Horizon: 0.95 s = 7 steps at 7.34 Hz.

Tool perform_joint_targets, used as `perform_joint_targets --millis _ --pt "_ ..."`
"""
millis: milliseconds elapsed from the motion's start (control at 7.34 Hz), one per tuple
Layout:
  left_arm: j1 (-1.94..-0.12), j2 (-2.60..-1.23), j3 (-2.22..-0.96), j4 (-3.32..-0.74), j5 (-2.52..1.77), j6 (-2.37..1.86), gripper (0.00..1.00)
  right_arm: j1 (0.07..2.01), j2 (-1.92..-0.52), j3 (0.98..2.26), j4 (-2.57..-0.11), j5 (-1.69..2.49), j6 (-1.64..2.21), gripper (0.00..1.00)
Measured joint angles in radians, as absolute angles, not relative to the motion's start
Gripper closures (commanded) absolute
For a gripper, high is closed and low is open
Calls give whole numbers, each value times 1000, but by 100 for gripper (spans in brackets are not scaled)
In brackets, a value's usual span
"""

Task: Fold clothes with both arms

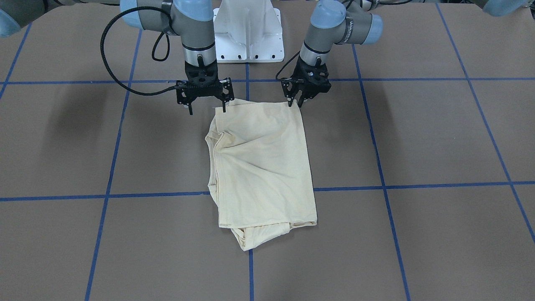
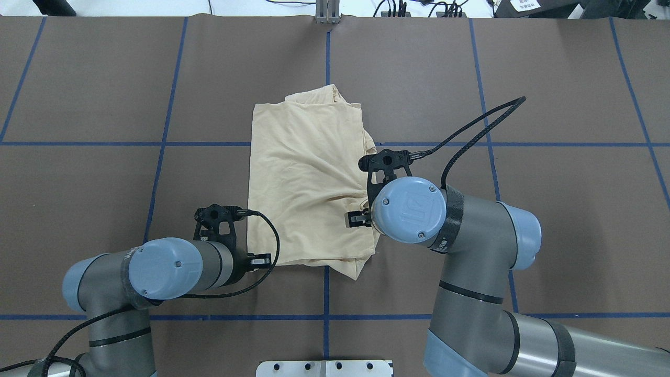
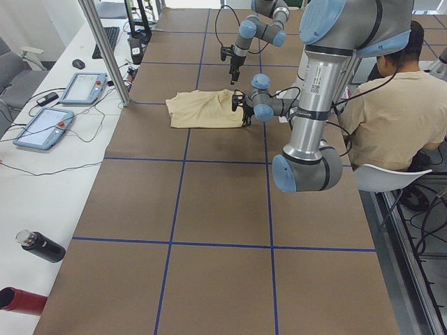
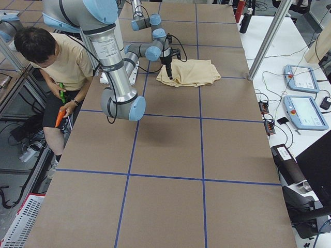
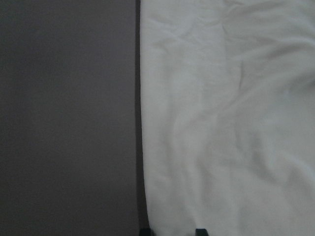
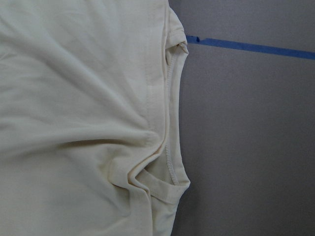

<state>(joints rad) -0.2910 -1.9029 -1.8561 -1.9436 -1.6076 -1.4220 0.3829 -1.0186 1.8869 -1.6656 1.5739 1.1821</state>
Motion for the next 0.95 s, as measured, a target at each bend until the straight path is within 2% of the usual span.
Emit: perform_joint_targets --millis 136,272,409,953 --pt "-291 -1902 -1856 -1944 -1608 -1422 79 382 -1019 1887 -1665 1574 1182 0" --pt "-290 -1901 -1856 -1944 -1608 -1422 94 382 -1019 1887 -1665 1574 1182 0" --pt "-290 -1900 -1856 -1943 -1607 -1422 100 382 -1019 1887 -1664 1574 1182 0" --pt "-290 -1896 -1860 -1943 -1604 -1424 100 340 -1055 1882 -1614 1552 1227 2"
